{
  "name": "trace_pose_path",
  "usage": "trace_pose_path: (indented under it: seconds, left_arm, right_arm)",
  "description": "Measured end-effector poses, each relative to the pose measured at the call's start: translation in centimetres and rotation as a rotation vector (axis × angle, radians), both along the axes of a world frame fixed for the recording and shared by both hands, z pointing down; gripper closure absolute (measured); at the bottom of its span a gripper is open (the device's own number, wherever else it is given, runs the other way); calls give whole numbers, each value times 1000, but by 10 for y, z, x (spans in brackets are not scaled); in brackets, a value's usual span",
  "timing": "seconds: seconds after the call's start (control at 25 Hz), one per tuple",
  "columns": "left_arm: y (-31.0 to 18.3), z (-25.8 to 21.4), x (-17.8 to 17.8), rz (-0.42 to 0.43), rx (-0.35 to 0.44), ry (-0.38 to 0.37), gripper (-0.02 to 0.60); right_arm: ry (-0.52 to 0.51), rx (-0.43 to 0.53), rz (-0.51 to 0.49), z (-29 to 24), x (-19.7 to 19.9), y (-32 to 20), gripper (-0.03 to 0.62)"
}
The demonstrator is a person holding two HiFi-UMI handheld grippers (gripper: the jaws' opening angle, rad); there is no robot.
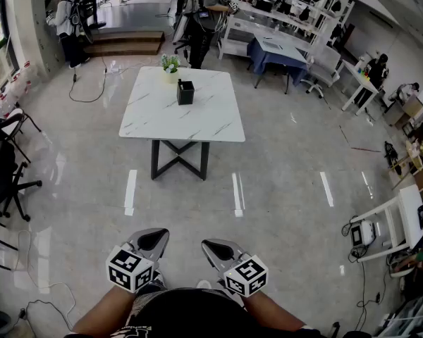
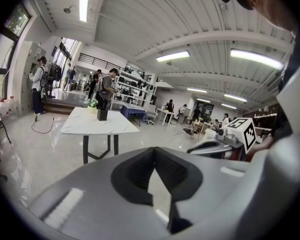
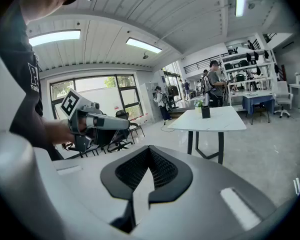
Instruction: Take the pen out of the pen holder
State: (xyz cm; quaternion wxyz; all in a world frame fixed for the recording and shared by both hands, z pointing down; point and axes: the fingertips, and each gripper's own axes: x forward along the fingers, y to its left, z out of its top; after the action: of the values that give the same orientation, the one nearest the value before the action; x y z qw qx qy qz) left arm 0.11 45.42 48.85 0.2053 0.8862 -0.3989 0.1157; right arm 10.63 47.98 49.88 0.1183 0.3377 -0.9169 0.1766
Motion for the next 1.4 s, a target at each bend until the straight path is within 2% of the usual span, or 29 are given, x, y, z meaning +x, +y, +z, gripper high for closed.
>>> trace_pose_path:
  seconds: [0.44,0.68,0.84,1.16,1.4]
  left_arm:
    - [-10,1,-4,15,5,-5,525]
    - [-17,0,-9,19,5,-2,525]
    - [-22,0,-15,26,7,6,525]
    - [-32,1,-40,35,22,17,525]
    - [-39,4,-72,36,22,1,525]
  right_arm:
    - [2,-2,-1,1,-9,-10,595]
    - [-37,6,11,-7,-15,-19,595]
    - [-13,19,8,-7,-23,-22,594]
    - [-3,13,22,-2,-48,-29,594]
    - [-6,4,32,-1,-78,-34,594]
